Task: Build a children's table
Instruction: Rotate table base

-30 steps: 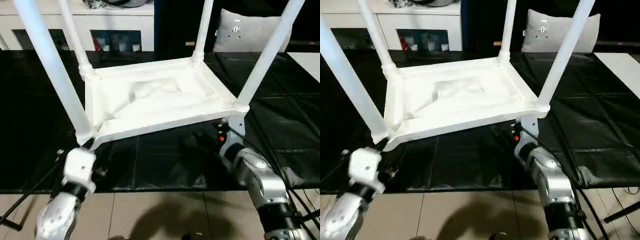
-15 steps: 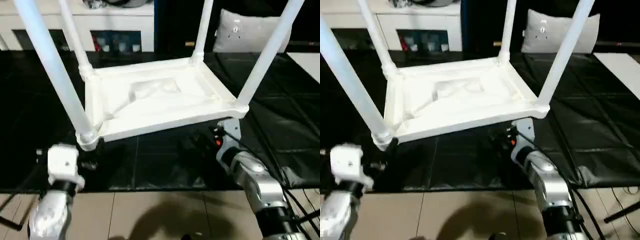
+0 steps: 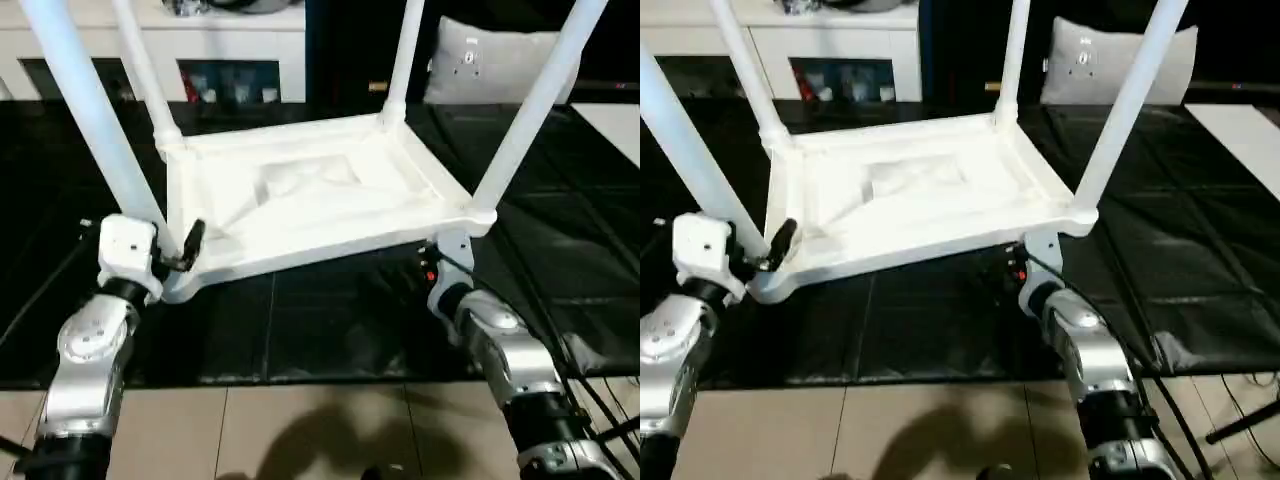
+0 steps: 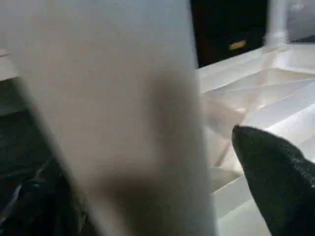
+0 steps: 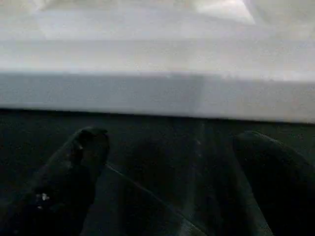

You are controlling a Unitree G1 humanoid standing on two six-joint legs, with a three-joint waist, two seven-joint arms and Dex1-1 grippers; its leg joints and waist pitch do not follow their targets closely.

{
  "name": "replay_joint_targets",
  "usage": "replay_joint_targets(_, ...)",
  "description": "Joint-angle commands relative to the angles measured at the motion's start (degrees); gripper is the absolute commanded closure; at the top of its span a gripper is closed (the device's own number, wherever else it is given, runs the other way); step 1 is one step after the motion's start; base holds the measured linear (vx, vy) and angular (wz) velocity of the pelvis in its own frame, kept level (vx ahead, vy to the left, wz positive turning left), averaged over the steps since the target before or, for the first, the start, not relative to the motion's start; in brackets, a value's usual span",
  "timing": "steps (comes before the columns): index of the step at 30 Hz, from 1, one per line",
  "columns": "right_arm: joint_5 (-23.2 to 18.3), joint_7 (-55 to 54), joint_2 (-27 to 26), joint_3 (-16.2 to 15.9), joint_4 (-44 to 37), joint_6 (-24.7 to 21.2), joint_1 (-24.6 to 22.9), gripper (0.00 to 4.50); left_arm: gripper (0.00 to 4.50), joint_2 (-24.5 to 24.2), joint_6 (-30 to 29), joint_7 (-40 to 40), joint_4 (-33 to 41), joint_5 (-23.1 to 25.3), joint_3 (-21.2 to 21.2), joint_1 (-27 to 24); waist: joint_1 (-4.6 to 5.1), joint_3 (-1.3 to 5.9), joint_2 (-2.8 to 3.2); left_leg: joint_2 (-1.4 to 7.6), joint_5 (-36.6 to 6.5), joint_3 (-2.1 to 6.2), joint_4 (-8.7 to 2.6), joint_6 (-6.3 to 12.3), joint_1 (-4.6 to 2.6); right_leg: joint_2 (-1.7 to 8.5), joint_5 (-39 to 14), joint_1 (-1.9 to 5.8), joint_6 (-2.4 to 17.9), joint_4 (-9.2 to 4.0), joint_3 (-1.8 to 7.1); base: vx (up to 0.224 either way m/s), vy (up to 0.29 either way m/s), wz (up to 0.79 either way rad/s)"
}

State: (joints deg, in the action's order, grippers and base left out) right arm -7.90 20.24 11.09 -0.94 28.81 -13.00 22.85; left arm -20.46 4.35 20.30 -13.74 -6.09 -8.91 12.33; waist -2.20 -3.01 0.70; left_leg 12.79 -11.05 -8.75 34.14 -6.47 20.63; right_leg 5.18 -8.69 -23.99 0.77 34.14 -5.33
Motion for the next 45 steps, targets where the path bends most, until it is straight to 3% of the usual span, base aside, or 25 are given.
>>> replay_joint_targets(1, 1.4, -1.6, 0.8, 0.4, 2.8, 0.6, 2.3, 0.00, 0.11, -1.2, 1.2, 4.6, -1.8, -1.3, 1.5, 1.7, -0.20, 4.10, 0.04, -0.68, -11.9, -1.10, -3.98, 1.22, 0.05, 1.86, -15.0, 3.31, 10.1, -3.65, 2.32, 0.000, 0.000, 0.00)
replay_joint_targets(5, 2.0, -2.4, 1.2, 0.7, 6.8, 1.7, 4.8, 0.00, 0.11, -1.6, 1.4, 9.4, -2.7, -3.0, 2.4, 2.9, -0.25, 3.96, 0.15, -0.51, -12.4, -1.25, -3.93, 1.19, -0.20, 1.95, -15.3, 3.27, 10.2, -3.53, 2.40, 0.000, 0.000, 0.00)
replay_joint_targets(8, 2.6, -2.7, 1.0, 1.1, 13.4, 4.1, 9.6, 0.00, 0.11, -3.0, -4.4, 22.4, 3.2, -11.0, 4.9, 1.3, -0.52, 4.13, -0.31, -0.32, -11.4, -1.42, -3.95, 1.15, -0.37, 2.16, -13.9, 3.20, 11.6, -3.08, 2.48, 0.000, 0.000, 0.00)
replay_joint_targets(10, 2.7, -2.7, 0.8, 1.1, 14.6, 4.6, 10.6, 0.00, 0.11, -3.7, -6.0, 25.0, 4.9, -12.3, 5.9, 0.4, -0.76, 3.93, -0.03, -0.17, -11.4, -1.55, -4.00, 1.22, -0.49, 1.84, -12.8, 2.96, 12.3, -2.91, 2.52, 0.000, 0.000, 0.00)
replay_joint_targets(12, 3.2, -2.1, 0.0, 0.8, 19.3, 6.3, 13.9, 0.00, 0.11, -6.6, -11.1, 32.6, 10.7, -15.7, 10.4, -2.7, -0.77, 4.01, -0.83, -0.14, -11.0, -1.56, -4.12, 1.40, -0.21, 2.04, -13.0, 3.29, 12.2, -2.61, 2.55, 0.000, 0.000, 0.00)
replay_joint_targets(14, 3.2, -1.6, -0.2, 0.7, 19.8, 6.5, 14.4, 0.00, 0.11, -7.1, -12.5, 33.8, 12.3, -16.6, 11.4, -3.3, -0.50, 3.63, -0.75, -0.14, -12.9, -1.57, -4.24, 1.08, -0.16, 2.00, -16.4, 3.25, 11.4, -2.88, 2.57, 0.000, 0.000, 0.00)
replay_joint_targets(16, 3.4, 0.2, -1.3, -0.2, 20.6, 7.5, 15.3, 0.00, 0.11, -7.6, -16.2, 36.3, 17.0, -19.4, 14.4, -4.0, -0.22, 3.60, -1.40, -0.10, -13.8, -1.60, -4.26, 0.77, -0.12, 2.08, -19.0, 3.26, 10.3, -3.08, 2.68, 0.000, 0.000, 0.00)
replay_joint_targets(17, 3.4, 0.2, -1.3, -0.2, 20.6, 7.5, 15.3, 0.00, 0.11, -7.6, -16.2, 36.3, 17.0, -19.4, 14.4, -4.0, -0.20, 3.58, -1.17, -0.09, -14.0, -1.58, -4.25, 0.60, -0.19, 2.12, -19.3, 3.20, 10.2, -3.01, 2.71, 0.000, 0.000, 0.00)
replay_joint_targets(18, 3.5, 0.7, -1.5, -0.4, 21.3, 8.0, 15.6, 0.00, 0.11, -7.4, -17.1, 36.9, 17.9, -20.0, 14.9, -4.0, 0.13, 3.44, -1.32, -0.15, -14.3, -1.57, -4.31, 0.42, -0.18, 1.93, -19.8, 3.14, 9.7, -3.23, 2.74, 0.000, 0.000, 0.00)
replay_joint_targets(19, 3.6, 1.2, -1.9, -0.8, 21.8, 8.5, 15.9, 0.00, 0.11, -6.6, -17.6, 37.1, 18.9, -20.5, 15.8, -3.8, 0.50, 3.40, -1.77, -0.18, -14.9, -1.56, -4.34, 0.31, 0.02, 1.91, -20.9, 3.25, 9.3, -3.28, 2.74, 0.000, 0.000, 0.00)
replay_joint_targets(21, 4.1, 2.8, -3.2, -1.8, 23.3, 9.8, 16.6, 0.00, 0.11, -3.7, -19.4, 36.6, 21.0, -21.6, 17.9, -2.8, 0.76, 3.40, -1.92, -0.23, -15.5, -1.66, -4.11, 0.19, -0.11, 1.97, -23.2, 3.01, 8.7, -3.44, 2.89, 0.000, 0.000, 0.00)
replay_joint_targets(25, 4.5, 5.0, -4.8, -2.7, 24.1, 11.4, 16.8, 0.00, 0.11, -1.1, -21.0, 36.3, 22.0, -22.5, 20.0, -1.5, 1.33, 3.46, -2.01, -0.33, -14.9, -1.49, -4.07, 0.18, 0.27, 1.74, -22.4, 3.14, 8.1, -3.34, 2.98, 0.000, 0.000, 0.00)
replay_joint_targets(27, 4.6, 6.7, -5.7, -3.3, 23.6, 11.9, 16.5, 0.00, 0.11, 0.3, -21.8, 36.1, 22.0, -22.8, 21.3, -0.5, 1.86, 3.65, -2.17, -0.37, -14.4, -1.58, -3.88, 0.60, 0.29, 1.53, -20.8, 3.14, 8.5, -3.25, 3.14, 0.000, 0.000, 0.00)
replay_joint_targets(28, 4.7, 7.6, -6.1, -3.7, 23.1, 12.2, 16.0, 0.00, 0.11, 1.4, -21.9, 35.6, 21.8, -22.8, 21.8, 0.2, 1.78, 3.68, -1.79, -0.38, -14.0, -1.54, -3.85, 0.63, 0.23, 1.53, -20.1, 3.14, 8.9, -3.13, 3.18, 0.000, 0.000, 0.00)
replay_joint_targets(31, 5.0, 9.6, -6.7, -4.9, 21.9, 12.6, 15.0, 0.00, 0.11, 3.6, -21.9, 34.5, 21.3, -22.8, 22.4, 1.4, 2.00, 3.78, -2.12, -0.36, -12.8, -1.69, -3.77, 1.18, 0.41, 1.32, -16.8, 3.29, 10.2, -2.91, 3.25, 0.000, 0.000, 0.00)
replay_joint_targets(32, 5.6, 11.3, -7.3, -6.3, 21.1, 13.2, 14.0, 0.00, 0.11, 6.3, -22.0, 33.5, 20.5, -22.4, 23.0, 2.7, 2.03, 3.82, -2.15, -0.36, -12.5, -1.69, -3.72, 1.39, 0.41, 1.37, -16.1, 3.34, 10.7, -2.86, 3.27, 0.000, 0.000, 0.00)
replay_joint_targets(33, 5.8, 11.3, -7.5, -6.6, 21.2, 13.4, 13.7, 0.00, 0.11, 7.4, -21.7, 33.0, 19.9, -21.9, 23.4, 3.4, 2.01, 3.85, -1.75, -0.36, -12.4, -1.85, -3.61, 1.65, 0.21, 1.28, -15.2, 3.18, 11.0, -3.04, 3.32, 0.000, 0.000, 0.00)
replay_joint_targets(34, 6.0, 11.1, -7.6, -6.5, 21.6, 13.7, 13.7, 0.00, 0.11, 8.0, -21.6, 32.6, 19.6, -21.5, 23.7, 3.8, 2.02, 3.86, -1.91, -0.37, -12.4, -1.85, -3.57, 1.80, 0.29, 1.26, -14.8, 3.23, 11.5, -2.98, 3.30, 0.000, 0.000, 0.00)
replay_joint_targets(38, 6.2, 9.8, -7.7, -5.6, 22.8, 13.9, 13.9, 0.00, 0.11, 10.8, -20.1, 30.9, 17.5, -19.5, 24.5, 5.6, 2.11, 3.87, -2.09, -0.41, -12.7, -1.79, -3.54, 2.22, 0.37, 1.27, -16.6, 3.25, 10.7, -3.25, 3.22, 0.000, 0.000, 0.00)
replay_joint_targets(41, 6.3, 8.8, -7.3, -4.8, 23.4, 13.9, 14.1, 0.00, 0.11, 12.7, -18.5, 28.8, 15.5, -17.3, 25.1, 6.9, 1.93, 3.88, -1.83, -0.40, -13.2, -1.84, -3.51, 2.32, 0.16, 1.12, -16.6, 3.05, 10.7, -3.42, 3.18, 0.000, 0.000, 0.00)
replay_joint_targets(45, 5.9, 6.6, -5.5, -2.6, 23.4, 13.4, 12.8, 0.00, 0.11, 15.9, -13.3, 19.7, 8.3, -10.1, 23.7, 10.4, 1.58, 3.86, -1.73, -0.49, -14.1, -1.80, -3.50, 2.15, 0.07, 1.01, -17.3, 3.07, 9.9, -3.64, 3.09, 0.000, 0.000, 0.00)
